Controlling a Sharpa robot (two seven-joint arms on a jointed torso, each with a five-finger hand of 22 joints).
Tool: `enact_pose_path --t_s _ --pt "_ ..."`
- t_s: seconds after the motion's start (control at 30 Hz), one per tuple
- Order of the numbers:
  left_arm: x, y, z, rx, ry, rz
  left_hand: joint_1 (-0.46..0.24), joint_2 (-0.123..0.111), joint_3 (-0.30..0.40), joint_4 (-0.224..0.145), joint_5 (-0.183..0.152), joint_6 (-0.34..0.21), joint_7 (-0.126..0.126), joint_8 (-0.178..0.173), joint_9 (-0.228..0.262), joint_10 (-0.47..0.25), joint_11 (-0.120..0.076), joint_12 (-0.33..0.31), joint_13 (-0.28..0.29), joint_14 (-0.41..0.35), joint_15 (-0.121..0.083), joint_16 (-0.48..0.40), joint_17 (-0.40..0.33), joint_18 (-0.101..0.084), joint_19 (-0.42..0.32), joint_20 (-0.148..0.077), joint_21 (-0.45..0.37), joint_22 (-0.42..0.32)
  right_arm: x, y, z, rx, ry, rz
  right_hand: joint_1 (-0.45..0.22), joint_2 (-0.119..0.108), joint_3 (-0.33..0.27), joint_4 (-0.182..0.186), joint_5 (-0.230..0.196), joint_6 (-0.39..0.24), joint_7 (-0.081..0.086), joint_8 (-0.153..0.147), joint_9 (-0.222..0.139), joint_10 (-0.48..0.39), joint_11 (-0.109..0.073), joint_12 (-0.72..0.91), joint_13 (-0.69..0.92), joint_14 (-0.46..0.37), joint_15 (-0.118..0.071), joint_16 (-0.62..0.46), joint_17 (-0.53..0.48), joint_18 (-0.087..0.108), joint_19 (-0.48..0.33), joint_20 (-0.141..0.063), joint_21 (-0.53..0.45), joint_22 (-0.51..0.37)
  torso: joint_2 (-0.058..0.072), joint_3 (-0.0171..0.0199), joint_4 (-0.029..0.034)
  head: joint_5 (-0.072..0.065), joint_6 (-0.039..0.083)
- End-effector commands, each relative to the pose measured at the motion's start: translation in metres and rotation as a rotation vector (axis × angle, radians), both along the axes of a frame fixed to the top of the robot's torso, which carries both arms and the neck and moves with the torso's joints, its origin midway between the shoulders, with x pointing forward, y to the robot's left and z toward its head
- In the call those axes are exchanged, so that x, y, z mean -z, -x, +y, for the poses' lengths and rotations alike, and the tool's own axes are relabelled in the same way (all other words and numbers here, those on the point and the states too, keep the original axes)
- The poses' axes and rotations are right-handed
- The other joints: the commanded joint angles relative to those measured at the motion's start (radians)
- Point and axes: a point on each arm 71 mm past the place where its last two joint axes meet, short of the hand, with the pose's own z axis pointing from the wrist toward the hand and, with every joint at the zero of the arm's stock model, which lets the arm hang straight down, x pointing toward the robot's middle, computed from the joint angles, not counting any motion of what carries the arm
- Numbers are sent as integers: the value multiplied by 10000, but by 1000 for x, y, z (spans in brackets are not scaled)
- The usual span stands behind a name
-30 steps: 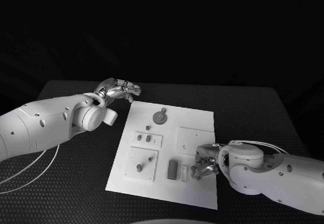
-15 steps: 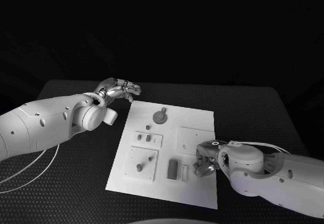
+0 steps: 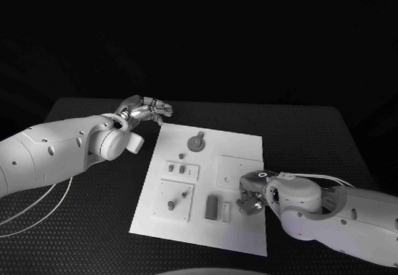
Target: Assemble the parts on the task board
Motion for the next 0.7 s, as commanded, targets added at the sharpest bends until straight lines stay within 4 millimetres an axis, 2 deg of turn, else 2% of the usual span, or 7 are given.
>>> enact_pose_path --t_s 0.03,0.33,0.7 --pt "-1 0 -2 161 119 -3 -133 6 -1 63 -45 -36 -7 15 13 -56 -2 21 -2 -4 42 -60 14 175 68 -31 -33 11 6 -3 -11 544 200 135 500 705 345 -338 180 -395 556 -800 -1881 121 -15 -6 13 103 -22 -34 22 177 -10 57 62 180 -2 3 6 3 3" --pt "-1 0 -3 175 119 16 -131 5 0 65 -44 -36 -8 17 14 -54 -4 24 -1 -3 40 -62 18 176 68 -32 -35 15 14 1 -20 2362 -1475 2169 479 912 443 -461 568 -255 508 -732 -1946 238 -59 11 13 189 -65 -28 44 177 63 57 121 182 -1 8 0 6 -7" --pt "-1 0 -3 191 122 21 -121 3 3 62 -42 -34 -10 20 15 -52 -6 27 0 -2 38 -63 22 177 69 -35 -38 20 -1 -1 -30 4514 -3998 2437 421 877 451 -473 770 -160 471 -677 -1971 293 -94 21 23 222 -98 -38 52 177 93 41 147 176 -1 1 -6 6 -21"
